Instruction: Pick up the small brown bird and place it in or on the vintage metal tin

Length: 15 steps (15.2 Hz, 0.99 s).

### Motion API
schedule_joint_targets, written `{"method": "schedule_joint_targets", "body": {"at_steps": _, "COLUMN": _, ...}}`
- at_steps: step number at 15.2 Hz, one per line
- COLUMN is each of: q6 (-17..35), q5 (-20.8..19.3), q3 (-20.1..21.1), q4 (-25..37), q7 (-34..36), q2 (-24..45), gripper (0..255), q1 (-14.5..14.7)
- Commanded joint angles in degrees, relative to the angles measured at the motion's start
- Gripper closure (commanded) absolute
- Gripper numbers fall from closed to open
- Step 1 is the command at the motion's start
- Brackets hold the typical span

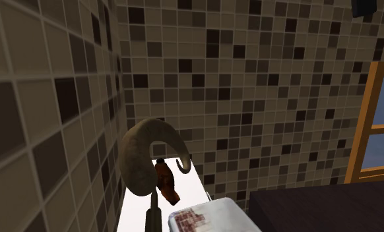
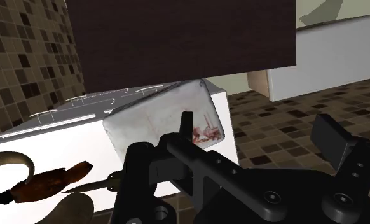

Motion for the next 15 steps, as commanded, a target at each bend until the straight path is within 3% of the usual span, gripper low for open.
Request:
{"method": "schedule_joint_targets", "body": {"at_steps": 1, "q6": 0.0, "q5": 0.0, "q3": 0.0, "q4": 0.0, "q7": 0.0, "q2": 0.0, "gripper": 0, "q1": 0.0}}
{"method": "schedule_joint_targets", "body": {"at_steps": 15, "q6": 26.6, "q5": -2.7, "q3": -4.4, "q4": -1.4, "q7": 4.6, "q2": 22.9, "gripper": 0, "q1": -6.2}}
